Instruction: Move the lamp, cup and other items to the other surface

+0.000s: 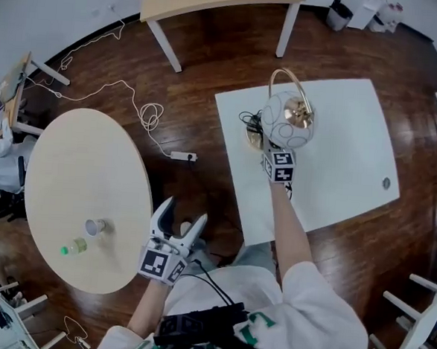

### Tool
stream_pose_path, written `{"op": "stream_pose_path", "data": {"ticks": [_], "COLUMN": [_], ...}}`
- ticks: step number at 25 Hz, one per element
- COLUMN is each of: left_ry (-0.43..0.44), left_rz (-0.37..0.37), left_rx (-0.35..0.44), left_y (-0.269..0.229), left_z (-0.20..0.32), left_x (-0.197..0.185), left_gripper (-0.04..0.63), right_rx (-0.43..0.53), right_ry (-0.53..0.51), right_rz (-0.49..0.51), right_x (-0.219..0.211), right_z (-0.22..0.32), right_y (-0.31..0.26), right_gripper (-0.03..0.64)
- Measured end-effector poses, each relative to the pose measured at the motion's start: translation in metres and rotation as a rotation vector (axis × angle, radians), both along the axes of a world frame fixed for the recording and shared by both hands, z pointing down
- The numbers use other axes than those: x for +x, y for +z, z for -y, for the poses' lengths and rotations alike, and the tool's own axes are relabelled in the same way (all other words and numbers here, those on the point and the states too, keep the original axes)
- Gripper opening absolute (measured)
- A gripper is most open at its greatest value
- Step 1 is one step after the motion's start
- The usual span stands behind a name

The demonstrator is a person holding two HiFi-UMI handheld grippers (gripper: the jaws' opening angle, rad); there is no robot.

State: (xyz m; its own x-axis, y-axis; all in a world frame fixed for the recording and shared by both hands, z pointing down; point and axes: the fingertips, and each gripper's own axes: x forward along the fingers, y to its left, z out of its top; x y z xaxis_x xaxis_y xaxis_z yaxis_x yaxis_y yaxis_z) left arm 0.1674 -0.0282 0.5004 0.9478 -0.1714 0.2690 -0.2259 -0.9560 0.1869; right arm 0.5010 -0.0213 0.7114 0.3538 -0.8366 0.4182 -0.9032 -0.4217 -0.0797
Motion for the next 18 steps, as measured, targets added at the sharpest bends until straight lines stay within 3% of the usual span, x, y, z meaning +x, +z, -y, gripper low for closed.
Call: {"op": "stream_pose_path", "data": {"ticks": [3, 10, 18], "left_ry": [-0.032, -0.082, -0.096], "left_rz": [0.005, -0.014, -0.050], "left_rx": [0.016, 0.019, 0.016], "left_y": [0.004, -0.002, -0.006], "left_z": [0.002, 0.014, 0.012], "left_x": [-0.012, -0.041, -0.070], "left_gripper": [0.339, 0.339, 0.339], "right_rx": [0.026, 0.020, -0.023], "right_ry": [-0.016, 0.031, -0.044], "right_rz": [-0.017, 0.080, 0.155], "right_x": [0.006, -0.004, -0.057], "right_z": [0.006, 0.001, -0.008], "right_y": [-0.018, -0.027, -0.040], "right_gripper": [0.014, 0.012, 0.012]}}
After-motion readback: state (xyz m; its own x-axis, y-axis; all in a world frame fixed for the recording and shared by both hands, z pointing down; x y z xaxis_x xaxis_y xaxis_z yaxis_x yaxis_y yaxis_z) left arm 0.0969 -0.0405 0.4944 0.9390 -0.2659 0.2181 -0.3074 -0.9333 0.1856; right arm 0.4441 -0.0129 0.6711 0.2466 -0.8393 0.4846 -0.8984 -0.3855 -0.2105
